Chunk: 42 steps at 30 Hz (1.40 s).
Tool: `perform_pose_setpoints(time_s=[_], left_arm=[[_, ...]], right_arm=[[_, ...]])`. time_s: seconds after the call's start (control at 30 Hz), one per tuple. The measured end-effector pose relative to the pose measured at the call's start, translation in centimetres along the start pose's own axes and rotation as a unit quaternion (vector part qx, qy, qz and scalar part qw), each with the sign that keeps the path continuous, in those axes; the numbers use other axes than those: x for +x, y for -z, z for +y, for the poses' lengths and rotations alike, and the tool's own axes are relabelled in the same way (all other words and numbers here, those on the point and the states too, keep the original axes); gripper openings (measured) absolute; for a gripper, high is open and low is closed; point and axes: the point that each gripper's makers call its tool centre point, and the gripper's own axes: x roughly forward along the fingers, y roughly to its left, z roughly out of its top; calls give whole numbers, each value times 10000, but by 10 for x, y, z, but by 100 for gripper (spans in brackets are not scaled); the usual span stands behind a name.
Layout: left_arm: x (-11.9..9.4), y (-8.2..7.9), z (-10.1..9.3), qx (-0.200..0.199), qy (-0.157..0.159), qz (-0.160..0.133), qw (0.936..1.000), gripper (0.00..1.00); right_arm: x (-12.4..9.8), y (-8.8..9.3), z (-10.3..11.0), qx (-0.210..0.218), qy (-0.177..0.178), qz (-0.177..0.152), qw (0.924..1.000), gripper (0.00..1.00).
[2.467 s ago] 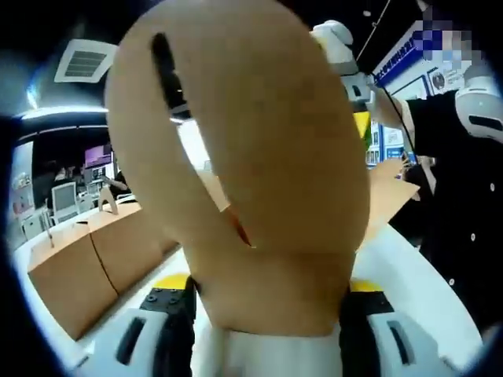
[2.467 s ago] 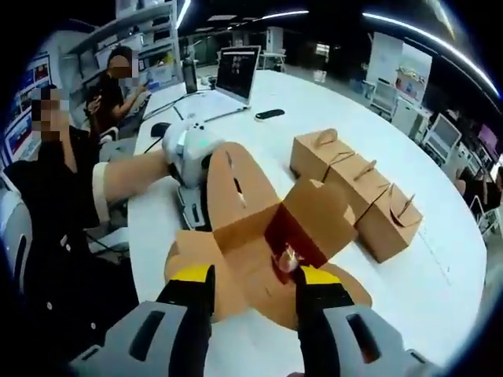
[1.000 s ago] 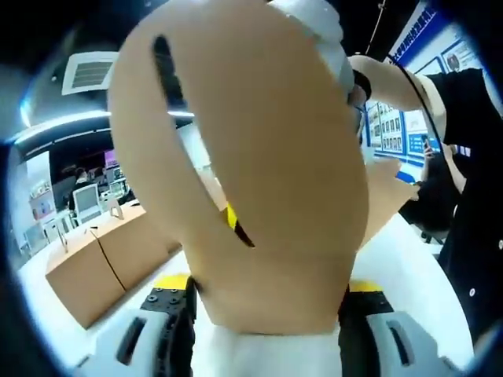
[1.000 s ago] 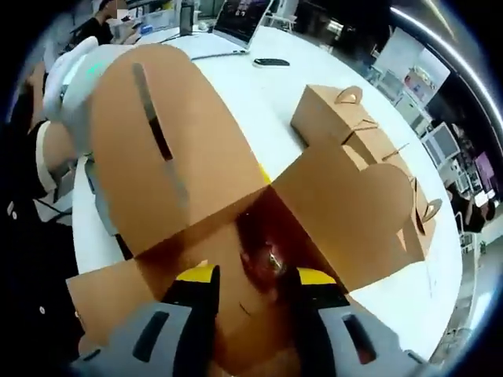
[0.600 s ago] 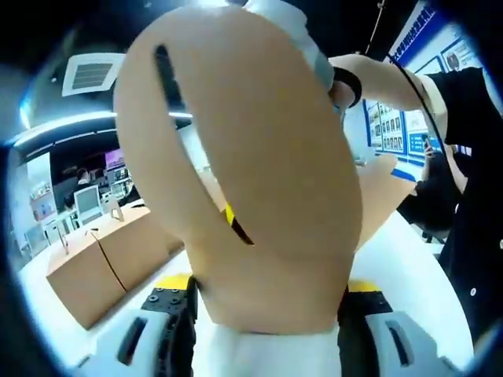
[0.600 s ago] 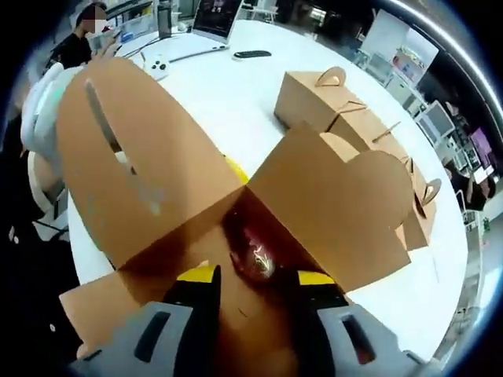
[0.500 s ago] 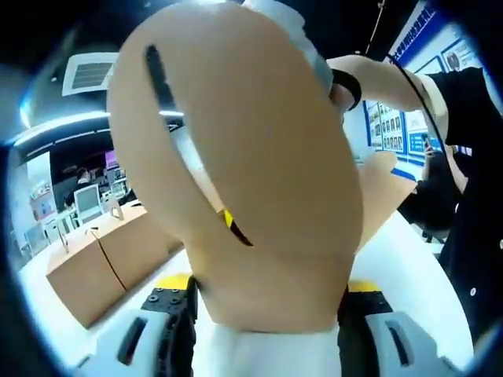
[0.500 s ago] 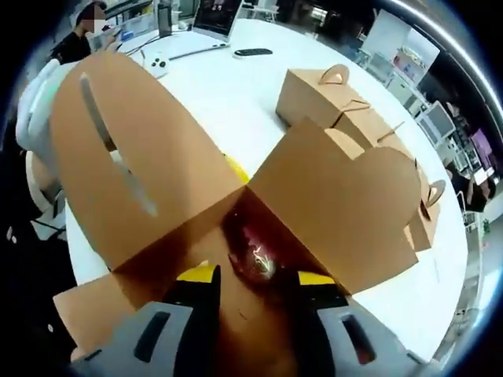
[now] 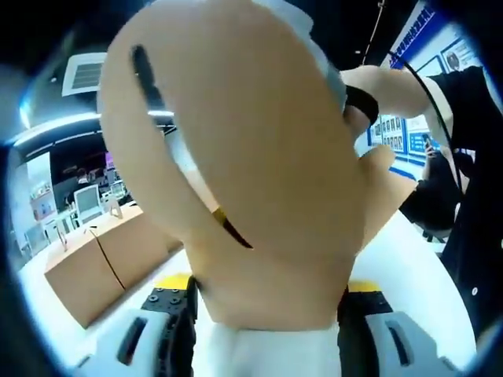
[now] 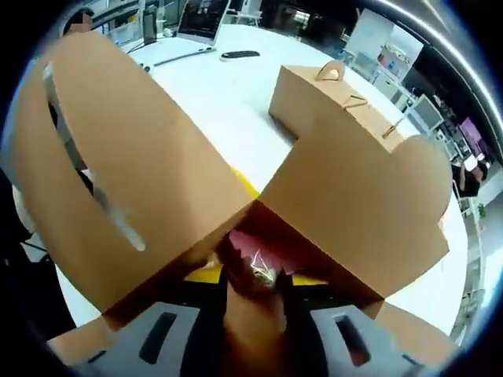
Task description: Pick up one paper box from the group, open the paper box, and remove the item inside
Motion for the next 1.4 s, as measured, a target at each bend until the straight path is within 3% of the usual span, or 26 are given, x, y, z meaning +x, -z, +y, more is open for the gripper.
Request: perform_pose_setpoints(time_s=[0.17,0.23,0.9,1.23,1.4], left_arm=[[0,-1,0,-50,-23,-36,10000,72],[0,-1,-1,-90,-11,-17,10000,72],[0,2,0,-135,-73,51,9999,67],[-1,13,-6,-164,-55,229,9996,67],[-10,16,-7,-249,-158,208,9993,67]], right_arm=[[-2,0,-1,-113,61,-77,9999,26],[-5,1,-4,-323,125,-84,9994,20],[-28,6,-11,-291,47,-386,9988,19],[-47,-7,-14,-308,1,-669,9973,19],[-68,-13,-13,-246,-177,-1083,9937,19]])
